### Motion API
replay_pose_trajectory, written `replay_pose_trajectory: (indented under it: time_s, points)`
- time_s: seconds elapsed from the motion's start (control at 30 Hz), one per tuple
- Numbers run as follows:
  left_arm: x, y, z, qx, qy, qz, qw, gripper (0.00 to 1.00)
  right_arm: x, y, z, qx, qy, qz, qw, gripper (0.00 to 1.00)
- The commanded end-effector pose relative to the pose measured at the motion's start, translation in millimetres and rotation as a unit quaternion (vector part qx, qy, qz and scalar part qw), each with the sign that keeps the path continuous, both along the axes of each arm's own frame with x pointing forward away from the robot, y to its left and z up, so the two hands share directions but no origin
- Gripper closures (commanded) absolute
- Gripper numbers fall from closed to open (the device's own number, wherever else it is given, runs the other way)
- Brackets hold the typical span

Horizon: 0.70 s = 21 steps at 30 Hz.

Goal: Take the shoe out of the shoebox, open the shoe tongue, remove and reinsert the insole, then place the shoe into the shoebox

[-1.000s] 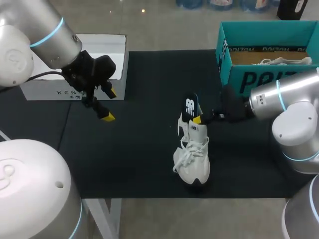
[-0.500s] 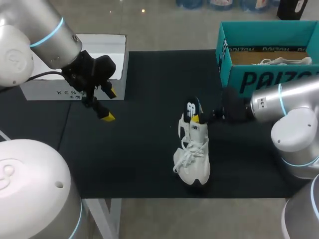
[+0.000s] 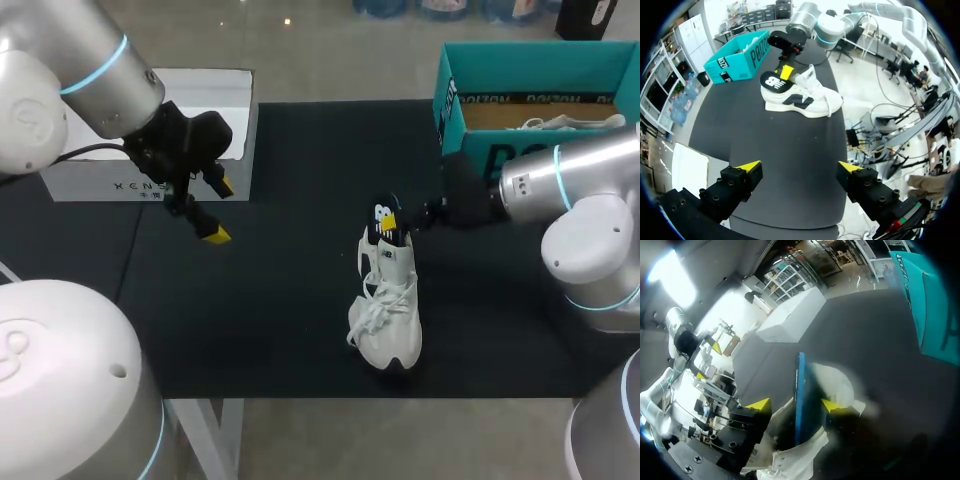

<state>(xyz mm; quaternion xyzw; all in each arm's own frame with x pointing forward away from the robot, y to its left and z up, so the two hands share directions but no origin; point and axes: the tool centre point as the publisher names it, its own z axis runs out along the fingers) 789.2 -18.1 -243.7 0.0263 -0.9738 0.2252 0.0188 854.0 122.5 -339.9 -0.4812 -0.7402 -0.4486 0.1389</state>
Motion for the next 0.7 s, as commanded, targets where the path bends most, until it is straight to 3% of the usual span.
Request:
replay_pose_trajectory:
  time_s: [0.03,0.7]
  points:
    - [0.4,0,0,0.002,0.000,0.000,1.000,0.00,0.4,0,-2,-0.003,0.002,-0.003,1.000,1.00]
    - [0.4,0,0,0.002,0.000,0.000,1.000,0.00,-19.5,3,-13,-0.005,0.021,-0.003,1.000,1.00]
